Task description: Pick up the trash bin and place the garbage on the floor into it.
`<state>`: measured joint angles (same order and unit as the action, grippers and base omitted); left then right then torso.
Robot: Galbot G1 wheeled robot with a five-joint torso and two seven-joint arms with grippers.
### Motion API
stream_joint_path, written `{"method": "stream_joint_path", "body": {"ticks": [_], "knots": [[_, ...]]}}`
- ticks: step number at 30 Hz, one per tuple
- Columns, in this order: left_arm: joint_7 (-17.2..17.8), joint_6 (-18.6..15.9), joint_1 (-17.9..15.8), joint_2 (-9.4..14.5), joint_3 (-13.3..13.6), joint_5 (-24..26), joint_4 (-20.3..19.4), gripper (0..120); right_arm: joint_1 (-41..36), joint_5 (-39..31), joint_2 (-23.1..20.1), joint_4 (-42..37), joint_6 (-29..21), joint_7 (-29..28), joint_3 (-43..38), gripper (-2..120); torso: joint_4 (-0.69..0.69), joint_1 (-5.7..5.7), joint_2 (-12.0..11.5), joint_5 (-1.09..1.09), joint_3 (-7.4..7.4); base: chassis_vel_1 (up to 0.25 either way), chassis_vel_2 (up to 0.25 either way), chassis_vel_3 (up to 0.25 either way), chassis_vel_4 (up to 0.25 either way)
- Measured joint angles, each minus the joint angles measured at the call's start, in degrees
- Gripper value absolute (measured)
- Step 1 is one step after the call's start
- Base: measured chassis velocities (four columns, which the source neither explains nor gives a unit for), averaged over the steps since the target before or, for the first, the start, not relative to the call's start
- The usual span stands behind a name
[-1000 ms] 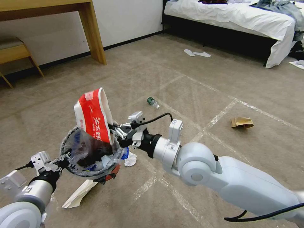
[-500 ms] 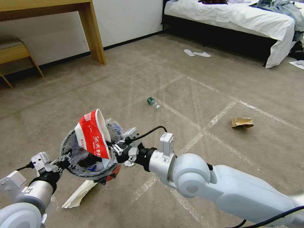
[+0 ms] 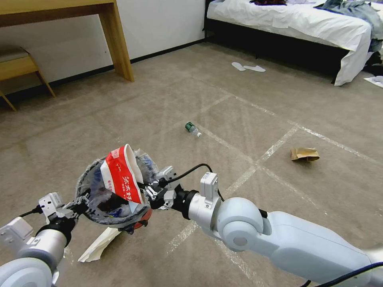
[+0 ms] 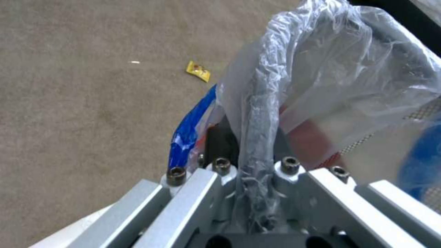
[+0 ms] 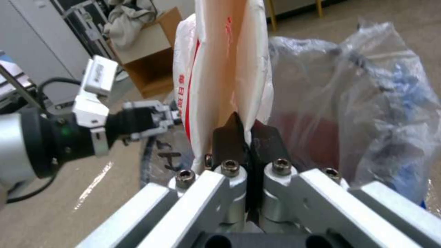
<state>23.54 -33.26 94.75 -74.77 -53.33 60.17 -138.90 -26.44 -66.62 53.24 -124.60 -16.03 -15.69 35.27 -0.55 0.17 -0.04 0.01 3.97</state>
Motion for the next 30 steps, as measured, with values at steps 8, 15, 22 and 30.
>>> {"method": "stream_joint_path", "body": {"ticks": [8,15,22,30], "knots": [[-0.07,0.08,0.15,-0.04,-0.02,-0.1,-0.03,2,-0.15,0.56,0.29,1.08,0.1,0.07,0.87,0,0.0,0.0,0.0,0.0,0.0,0.0,0.0,0.0,0.0],[-0.14,0.15,0.16,-0.21,-0.02,-0.21,-0.07,2,0.12,0.65,0.5,1.48,0.14,0.07,1.65,0,0.0,0.0,0.0,0.0,0.0,0.0,0.0,0.0,0.0],[-0.22,0.19,0.11,-0.38,0.03,-0.29,-0.08,2,0.75,0.73,0.8,2.52,0.16,-0.02,2.48,0,0.0,0.0,0.0,0.0,0.0,0.0,0.0,0.0,0.0],[-0.26,0.23,0.1,-0.47,-0.01,-0.3,-0.07,2,0.77,1.62,1.32,4.17,0.17,-0.13,3.03,0,0.0,0.0,0.0,0.0,0.0,0.0,0.0,0.0,0.0]]}}
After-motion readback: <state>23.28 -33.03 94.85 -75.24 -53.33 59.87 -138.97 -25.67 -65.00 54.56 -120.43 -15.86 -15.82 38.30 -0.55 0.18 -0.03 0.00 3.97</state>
